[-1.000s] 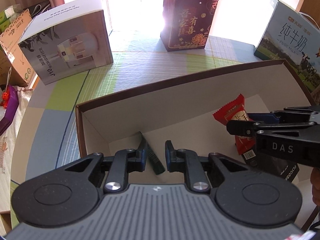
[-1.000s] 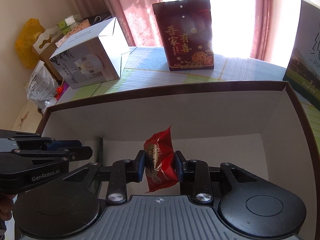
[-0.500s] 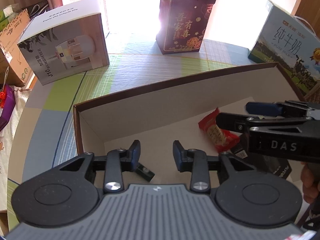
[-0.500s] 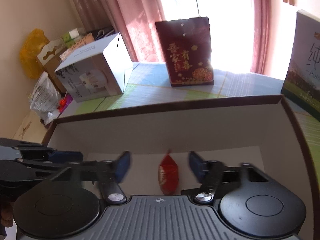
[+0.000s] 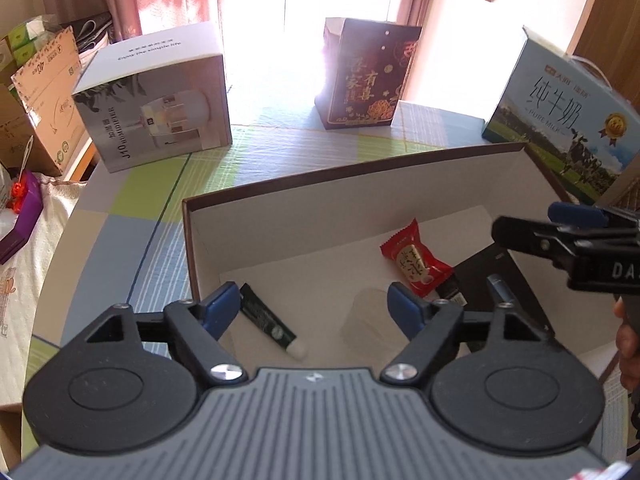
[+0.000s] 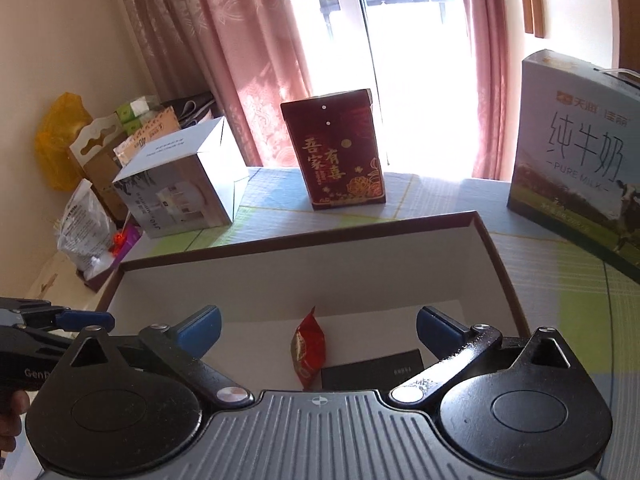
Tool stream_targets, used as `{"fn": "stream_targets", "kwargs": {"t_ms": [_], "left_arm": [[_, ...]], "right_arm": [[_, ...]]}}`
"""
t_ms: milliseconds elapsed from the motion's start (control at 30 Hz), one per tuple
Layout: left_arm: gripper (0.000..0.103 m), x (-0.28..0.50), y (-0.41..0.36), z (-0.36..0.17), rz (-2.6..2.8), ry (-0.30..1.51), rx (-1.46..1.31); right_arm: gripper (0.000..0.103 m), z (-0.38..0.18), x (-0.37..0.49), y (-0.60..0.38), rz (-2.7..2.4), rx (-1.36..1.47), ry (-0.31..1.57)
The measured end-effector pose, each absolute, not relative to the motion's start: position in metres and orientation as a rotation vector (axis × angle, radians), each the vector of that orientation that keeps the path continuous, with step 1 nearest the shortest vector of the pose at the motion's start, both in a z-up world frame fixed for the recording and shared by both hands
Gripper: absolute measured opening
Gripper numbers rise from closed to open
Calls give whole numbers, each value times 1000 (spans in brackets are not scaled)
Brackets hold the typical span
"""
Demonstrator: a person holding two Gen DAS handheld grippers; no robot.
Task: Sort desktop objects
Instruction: 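Open both tools to drop the green tube and red packet into the box, then withdraw both tools from the box toward the remaining items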
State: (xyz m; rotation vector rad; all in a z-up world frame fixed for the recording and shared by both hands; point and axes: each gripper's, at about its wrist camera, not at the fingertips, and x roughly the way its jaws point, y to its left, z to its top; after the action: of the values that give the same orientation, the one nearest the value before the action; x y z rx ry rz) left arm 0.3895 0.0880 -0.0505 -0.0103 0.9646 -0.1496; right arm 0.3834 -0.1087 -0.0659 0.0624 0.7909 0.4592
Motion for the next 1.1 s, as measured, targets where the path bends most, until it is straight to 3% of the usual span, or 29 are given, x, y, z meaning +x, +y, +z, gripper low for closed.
{"fn": "stream_targets", "kwargs": {"t_ms": [133, 1100], "left_arm": [[83, 374, 87, -43, -140, 954, -22], [85, 247, 75, -14, -134, 915, -51]], "right_arm": [[101, -60, 364, -114, 452, 28, 778], [101, -34, 252, -137, 458, 36, 789]]}}
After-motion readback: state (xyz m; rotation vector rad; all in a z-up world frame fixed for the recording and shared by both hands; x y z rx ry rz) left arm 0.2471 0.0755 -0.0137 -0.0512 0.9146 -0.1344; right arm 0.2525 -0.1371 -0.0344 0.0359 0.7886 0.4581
